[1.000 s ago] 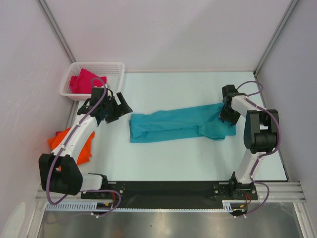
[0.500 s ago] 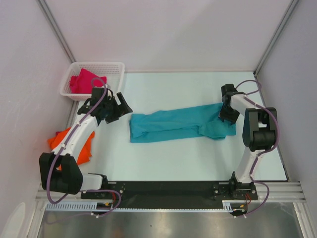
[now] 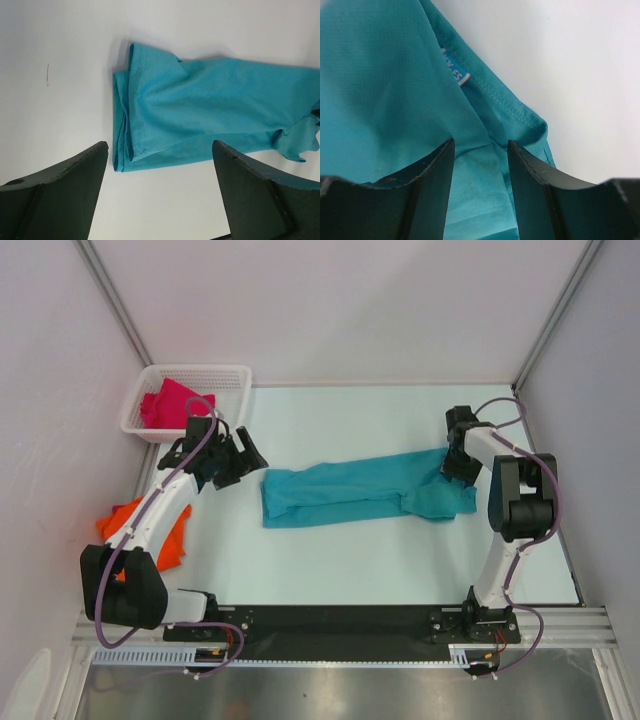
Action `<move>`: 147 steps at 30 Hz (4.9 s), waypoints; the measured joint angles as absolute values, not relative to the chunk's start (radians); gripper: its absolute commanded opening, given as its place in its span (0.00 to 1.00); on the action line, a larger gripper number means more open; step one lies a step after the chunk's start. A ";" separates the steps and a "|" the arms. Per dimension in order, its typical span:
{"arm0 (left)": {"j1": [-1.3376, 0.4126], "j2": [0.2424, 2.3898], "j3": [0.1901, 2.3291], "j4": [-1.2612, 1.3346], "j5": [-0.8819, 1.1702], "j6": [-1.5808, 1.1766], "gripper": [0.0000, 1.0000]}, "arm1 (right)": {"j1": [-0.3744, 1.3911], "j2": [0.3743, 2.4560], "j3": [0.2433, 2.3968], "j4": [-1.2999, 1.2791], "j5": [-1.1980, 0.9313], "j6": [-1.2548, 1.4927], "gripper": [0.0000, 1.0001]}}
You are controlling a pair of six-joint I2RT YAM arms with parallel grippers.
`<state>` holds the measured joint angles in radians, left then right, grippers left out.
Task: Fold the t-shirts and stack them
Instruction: Fold the other side of the tshirt into a rectangle, then rotate the tshirt 90 degrees
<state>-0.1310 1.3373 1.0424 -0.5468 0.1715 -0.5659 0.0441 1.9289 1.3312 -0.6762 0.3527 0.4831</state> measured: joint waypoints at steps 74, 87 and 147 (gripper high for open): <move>-0.066 1.342 1.039 -0.542 0.208 -0.521 0.90 | 0.051 2.185 1.892 -0.838 0.546 0.469 0.00; -0.055 1.342 1.028 -0.541 0.216 -0.514 0.90 | 0.051 2.222 1.975 -0.858 0.586 0.455 0.00; -0.297 1.772 1.042 -0.345 0.348 -0.656 0.89 | 0.469 1.568 1.368 -0.818 0.376 0.524 0.55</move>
